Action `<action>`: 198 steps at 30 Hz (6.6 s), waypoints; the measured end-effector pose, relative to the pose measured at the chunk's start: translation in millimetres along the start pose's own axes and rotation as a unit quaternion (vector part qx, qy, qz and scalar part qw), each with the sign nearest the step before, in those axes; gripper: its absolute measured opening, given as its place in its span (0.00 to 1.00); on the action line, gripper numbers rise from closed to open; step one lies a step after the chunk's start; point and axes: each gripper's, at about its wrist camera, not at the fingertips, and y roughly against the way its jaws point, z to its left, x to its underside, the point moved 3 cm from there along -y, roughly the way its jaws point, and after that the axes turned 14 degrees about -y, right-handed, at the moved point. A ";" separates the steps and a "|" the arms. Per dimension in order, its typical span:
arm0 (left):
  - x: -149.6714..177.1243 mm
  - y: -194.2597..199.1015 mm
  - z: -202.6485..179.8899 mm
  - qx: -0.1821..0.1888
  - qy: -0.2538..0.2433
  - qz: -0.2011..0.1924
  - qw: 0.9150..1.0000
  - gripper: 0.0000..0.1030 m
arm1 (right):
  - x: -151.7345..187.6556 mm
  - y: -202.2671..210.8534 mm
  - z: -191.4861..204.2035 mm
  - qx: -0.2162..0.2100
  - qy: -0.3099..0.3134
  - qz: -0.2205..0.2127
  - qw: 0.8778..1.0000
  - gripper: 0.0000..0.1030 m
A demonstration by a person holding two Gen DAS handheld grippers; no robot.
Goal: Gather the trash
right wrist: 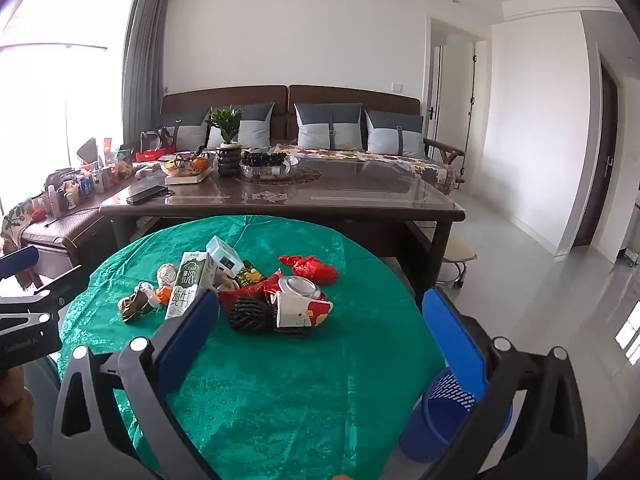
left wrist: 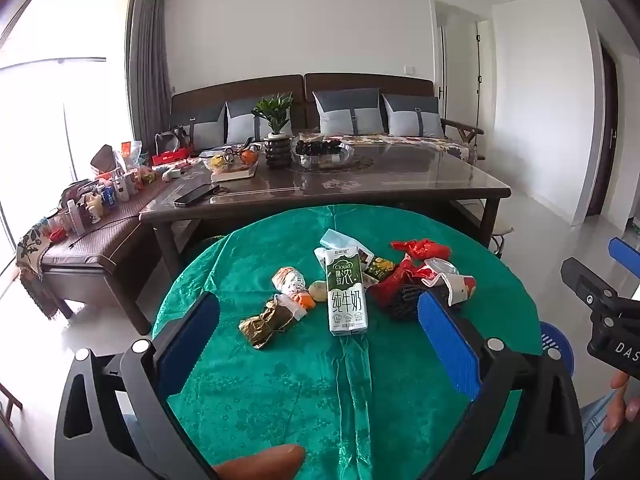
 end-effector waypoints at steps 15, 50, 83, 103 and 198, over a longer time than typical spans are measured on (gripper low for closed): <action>2.3 -2.0 -3.2 0.012 -0.003 0.004 1.000 0.95 | 0.8 -0.2 2.2 -0.001 -0.002 0.001 1.000 0.96; 7.1 -5.6 2.0 0.023 0.015 -0.009 1.000 0.95 | 6.0 -4.9 -4.3 0.000 -0.023 0.007 1.000 0.96; 29.8 -34.5 56.9 0.040 0.026 0.015 0.999 0.95 | 9.6 -11.1 -9.6 0.008 -0.024 0.008 1.000 0.96; 54.3 -118.0 79.2 0.106 -0.054 0.075 0.990 0.95 | 27.2 -36.0 3.3 -0.032 -0.003 0.057 0.998 0.96; -14.8 -133.9 -162.7 0.328 -0.096 0.145 0.928 0.41 | 10.3 -115.7 -135.2 -0.046 -0.072 0.283 0.955 0.49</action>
